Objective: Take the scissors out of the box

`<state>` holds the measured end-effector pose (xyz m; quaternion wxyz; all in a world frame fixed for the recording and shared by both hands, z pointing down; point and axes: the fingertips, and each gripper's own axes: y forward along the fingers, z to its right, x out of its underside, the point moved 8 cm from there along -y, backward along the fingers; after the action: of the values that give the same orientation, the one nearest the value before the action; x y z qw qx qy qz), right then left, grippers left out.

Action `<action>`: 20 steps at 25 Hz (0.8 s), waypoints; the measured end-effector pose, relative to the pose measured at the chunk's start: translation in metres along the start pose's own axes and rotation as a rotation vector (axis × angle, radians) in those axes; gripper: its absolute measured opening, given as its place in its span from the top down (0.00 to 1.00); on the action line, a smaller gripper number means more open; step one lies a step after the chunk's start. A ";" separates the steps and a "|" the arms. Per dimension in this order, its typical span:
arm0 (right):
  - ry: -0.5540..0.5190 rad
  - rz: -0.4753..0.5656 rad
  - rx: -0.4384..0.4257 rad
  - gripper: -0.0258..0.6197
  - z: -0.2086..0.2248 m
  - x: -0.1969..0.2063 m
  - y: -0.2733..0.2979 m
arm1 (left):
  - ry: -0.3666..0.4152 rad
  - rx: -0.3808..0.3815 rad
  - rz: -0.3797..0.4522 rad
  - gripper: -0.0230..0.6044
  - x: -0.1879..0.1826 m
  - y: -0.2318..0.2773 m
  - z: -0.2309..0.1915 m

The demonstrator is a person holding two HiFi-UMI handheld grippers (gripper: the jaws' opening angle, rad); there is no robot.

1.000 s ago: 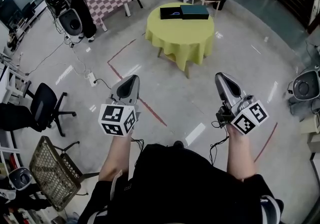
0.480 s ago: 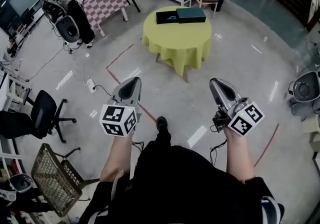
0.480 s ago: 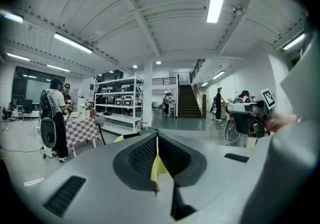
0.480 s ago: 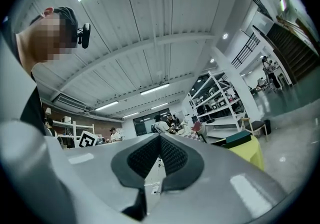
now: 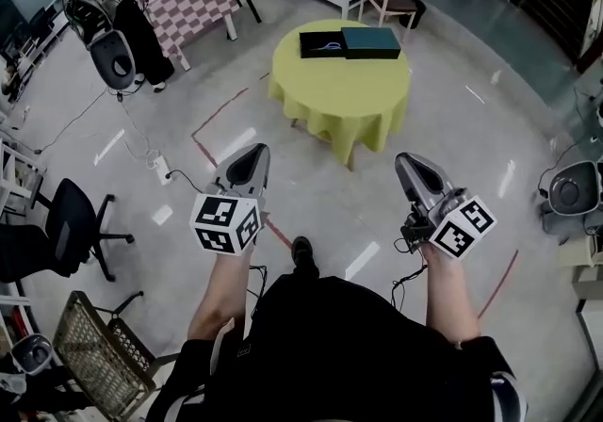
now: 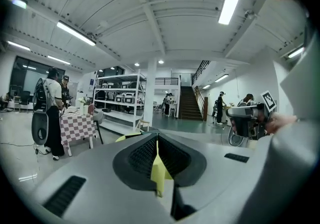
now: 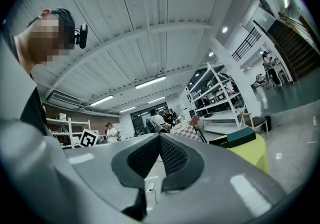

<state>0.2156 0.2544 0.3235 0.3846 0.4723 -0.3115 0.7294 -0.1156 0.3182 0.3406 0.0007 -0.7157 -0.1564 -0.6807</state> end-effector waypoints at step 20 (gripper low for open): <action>0.045 -0.095 -0.005 0.94 0.043 0.004 0.155 | -0.045 0.049 -0.040 0.94 -0.014 0.092 -0.124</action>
<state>0.1009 0.1412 0.3287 0.4272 0.4691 -0.2818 0.7198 -0.2163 0.2009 0.3558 0.0008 -0.7274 -0.1872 -0.6601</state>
